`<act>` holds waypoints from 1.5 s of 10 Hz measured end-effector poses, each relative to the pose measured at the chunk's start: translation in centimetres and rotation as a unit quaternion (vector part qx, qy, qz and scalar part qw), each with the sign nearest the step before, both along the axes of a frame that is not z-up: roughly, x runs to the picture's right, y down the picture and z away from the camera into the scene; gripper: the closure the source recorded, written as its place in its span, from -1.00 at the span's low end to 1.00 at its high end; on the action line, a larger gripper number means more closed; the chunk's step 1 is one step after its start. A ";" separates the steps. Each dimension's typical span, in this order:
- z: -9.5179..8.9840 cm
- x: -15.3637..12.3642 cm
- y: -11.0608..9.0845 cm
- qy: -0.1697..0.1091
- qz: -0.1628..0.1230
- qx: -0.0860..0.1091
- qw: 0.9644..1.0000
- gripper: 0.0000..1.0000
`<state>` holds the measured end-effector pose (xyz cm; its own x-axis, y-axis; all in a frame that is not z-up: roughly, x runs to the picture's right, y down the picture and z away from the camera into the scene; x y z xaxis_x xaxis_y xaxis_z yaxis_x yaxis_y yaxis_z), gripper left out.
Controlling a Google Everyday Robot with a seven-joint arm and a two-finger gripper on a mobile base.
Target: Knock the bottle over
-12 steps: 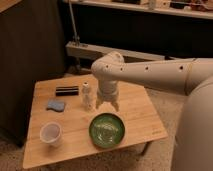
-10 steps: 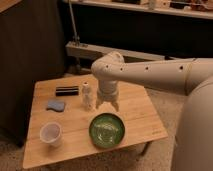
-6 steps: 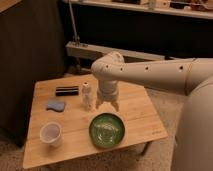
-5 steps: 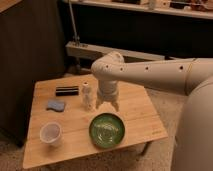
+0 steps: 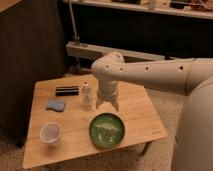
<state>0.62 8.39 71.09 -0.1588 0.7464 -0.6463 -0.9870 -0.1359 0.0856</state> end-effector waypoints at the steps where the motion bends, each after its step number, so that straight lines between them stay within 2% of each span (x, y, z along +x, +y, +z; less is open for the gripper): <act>1: 0.0 0.0 0.0 0.000 0.000 0.000 1.000 -0.30; 8: 0.0 0.0 0.0 0.000 -0.001 0.001 1.000 -0.30; 10: 0.4 0.4 -0.5 -0.015 0.014 0.017 1.000 -0.30; 11: 1.3 1.4 -1.4 -0.024 0.026 0.027 0.999 -0.30; 13: 3.1 1.7 -3.0 -0.044 0.041 0.047 0.997 -0.30; 14: 4.4 2.6 -4.1 -0.051 0.054 0.066 0.995 -0.25; 15: 5.4 3.3 -4.9 -0.055 0.064 0.080 0.993 -0.11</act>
<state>3.91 3.48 76.44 -0.1949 0.8194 -0.5391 -0.9627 -0.2649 -0.0546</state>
